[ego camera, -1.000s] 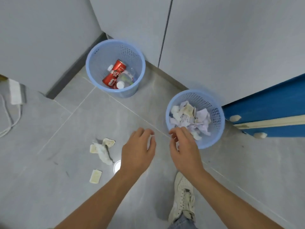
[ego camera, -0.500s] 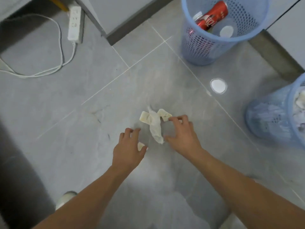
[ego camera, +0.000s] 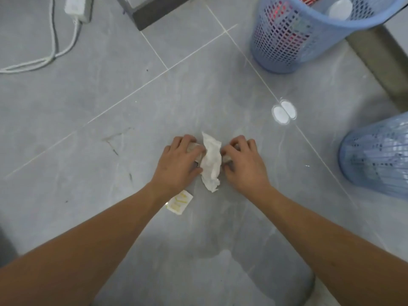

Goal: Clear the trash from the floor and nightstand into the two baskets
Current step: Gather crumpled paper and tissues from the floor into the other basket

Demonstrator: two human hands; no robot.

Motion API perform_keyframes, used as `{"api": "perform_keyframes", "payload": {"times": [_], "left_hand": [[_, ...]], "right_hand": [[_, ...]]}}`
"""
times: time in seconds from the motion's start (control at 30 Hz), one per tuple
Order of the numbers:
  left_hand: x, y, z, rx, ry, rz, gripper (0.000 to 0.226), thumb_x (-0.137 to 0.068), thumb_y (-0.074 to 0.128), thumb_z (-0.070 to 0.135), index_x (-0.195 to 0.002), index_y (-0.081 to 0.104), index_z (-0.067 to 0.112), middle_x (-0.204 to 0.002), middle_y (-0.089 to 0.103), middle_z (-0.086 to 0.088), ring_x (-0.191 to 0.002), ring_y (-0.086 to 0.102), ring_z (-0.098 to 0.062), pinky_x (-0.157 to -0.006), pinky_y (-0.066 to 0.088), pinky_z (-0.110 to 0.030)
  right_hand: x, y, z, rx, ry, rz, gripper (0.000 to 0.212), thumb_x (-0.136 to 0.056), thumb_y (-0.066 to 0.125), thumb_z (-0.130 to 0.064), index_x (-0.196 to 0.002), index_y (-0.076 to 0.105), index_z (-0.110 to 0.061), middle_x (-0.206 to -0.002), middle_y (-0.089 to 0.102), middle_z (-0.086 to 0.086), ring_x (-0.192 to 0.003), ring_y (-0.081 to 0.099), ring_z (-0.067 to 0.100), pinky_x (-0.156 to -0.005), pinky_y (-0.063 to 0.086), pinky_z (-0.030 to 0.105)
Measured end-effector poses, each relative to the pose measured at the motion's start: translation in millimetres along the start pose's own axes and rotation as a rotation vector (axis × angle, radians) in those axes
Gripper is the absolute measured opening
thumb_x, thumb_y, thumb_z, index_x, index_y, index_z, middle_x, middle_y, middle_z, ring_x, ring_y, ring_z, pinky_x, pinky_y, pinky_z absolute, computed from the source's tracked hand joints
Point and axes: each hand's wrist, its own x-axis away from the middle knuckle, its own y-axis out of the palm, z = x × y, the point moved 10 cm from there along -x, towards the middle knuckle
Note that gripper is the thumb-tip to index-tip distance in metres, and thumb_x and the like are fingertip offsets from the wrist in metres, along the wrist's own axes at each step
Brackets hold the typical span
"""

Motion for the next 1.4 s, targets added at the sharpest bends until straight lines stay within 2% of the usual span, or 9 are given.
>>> {"api": "perform_keyframes", "payload": {"times": [0.13,0.33,0.5,0.7,0.8,0.9,0.97,1.17,1.4], "left_hand": [[5,2,-3,-0.052,0.018,-0.013,0.02,-0.091,0.066,0.031,-0.104,0.065,0.015,-0.123,0.052,-0.005,-0.112,0.047,-0.031,-0.083,0.046,-0.043],[23,3,-22,0.13,-0.099,-0.032,0.01,-0.096,0.059,0.011,-0.096,0.05,0.013,-0.101,0.048,-0.002,-0.094,0.046,-0.024,-0.068,0.05,-0.044],[41,4,-39,0.353,-0.275,0.034,0.047,-0.089,0.055,-0.007,-0.126,0.049,0.022,-0.113,0.047,0.001,-0.096,0.054,-0.022,-0.078,0.054,-0.04],[91,2,-37,0.408,-0.331,0.138,0.076,-0.081,0.054,-0.017,-0.141,0.052,0.03,-0.124,0.041,0.005,-0.111,0.049,-0.014,-0.085,0.052,-0.027],[111,21,-27,0.278,-0.289,0.02,0.063,-0.078,0.071,-0.003,-0.13,0.055,0.03,-0.12,0.043,0.005,-0.108,0.045,-0.019,-0.071,0.056,-0.036],[122,39,-17,0.224,-0.229,-0.049,0.042,-0.089,0.07,0.029,-0.128,0.055,0.033,-0.124,0.041,0.004,-0.111,0.042,-0.02,-0.079,0.056,-0.033],[123,46,-14,0.187,-0.212,-0.061,0.047,-0.088,0.071,0.043,-0.131,0.055,0.031,-0.127,0.041,0.002,-0.114,0.041,-0.021,-0.08,0.056,-0.029],[123,55,-13,0.096,-0.175,-0.104,0.038,-0.082,0.071,0.007,-0.115,0.058,0.023,-0.119,0.046,0.001,-0.109,0.045,-0.02,-0.059,0.054,-0.03],[113,9,37,0.213,-0.188,-0.076,0.025,-0.092,0.056,-0.005,-0.109,0.059,0.012,-0.109,0.048,-0.004,-0.094,0.056,-0.025,-0.073,0.052,-0.037]], "right_hand": [[7,1,11,-0.045,0.094,0.011,0.01,-0.09,0.066,-0.018,-0.097,0.061,-0.012,-0.108,0.05,0.004,-0.099,0.049,0.026,-0.068,0.051,0.039],[19,-17,22,-0.192,0.279,0.086,0.021,-0.089,0.055,-0.002,-0.107,0.049,-0.011,-0.108,0.047,0.007,-0.077,0.054,0.032,-0.066,0.046,0.042],[11,-24,-32,-0.316,0.036,0.041,0.046,-0.083,0.046,-0.003,-0.126,0.045,-0.019,-0.113,0.035,0.002,-0.062,0.047,0.022,-0.057,0.047,0.041],[-11,24,-69,-0.05,-0.105,-0.187,0.075,-0.084,0.071,-0.051,-0.147,0.032,-0.041,-0.122,0.031,0.004,-0.096,0.055,0.03,-0.084,0.052,0.041],[-12,44,-59,0.08,-0.052,-0.216,0.069,-0.085,0.073,-0.05,-0.143,0.037,-0.039,-0.128,0.036,0.009,-0.105,0.055,0.033,-0.09,0.049,0.045],[-5,47,-54,0.07,-0.028,-0.171,0.049,-0.092,0.068,-0.042,-0.134,0.045,-0.03,-0.123,0.041,0.01,-0.095,0.058,0.033,-0.08,0.049,0.042],[1,46,-52,0.067,-0.035,-0.145,0.035,-0.097,0.064,-0.033,-0.128,0.048,-0.024,-0.121,0.044,0.012,-0.086,0.059,0.034,-0.07,0.043,0.039],[14,36,-34,0.044,-0.003,-0.143,0.021,-0.103,0.041,-0.01,-0.123,0.047,-0.01,-0.126,0.044,0.016,-0.087,0.06,0.041,-0.064,0.041,0.04],[55,-67,-12,-0.168,0.076,0.055,0.021,-0.096,0.057,-0.018,-0.115,0.051,-0.01,-0.111,0.052,0.011,-0.075,0.058,0.038,-0.062,0.045,0.038]]}}
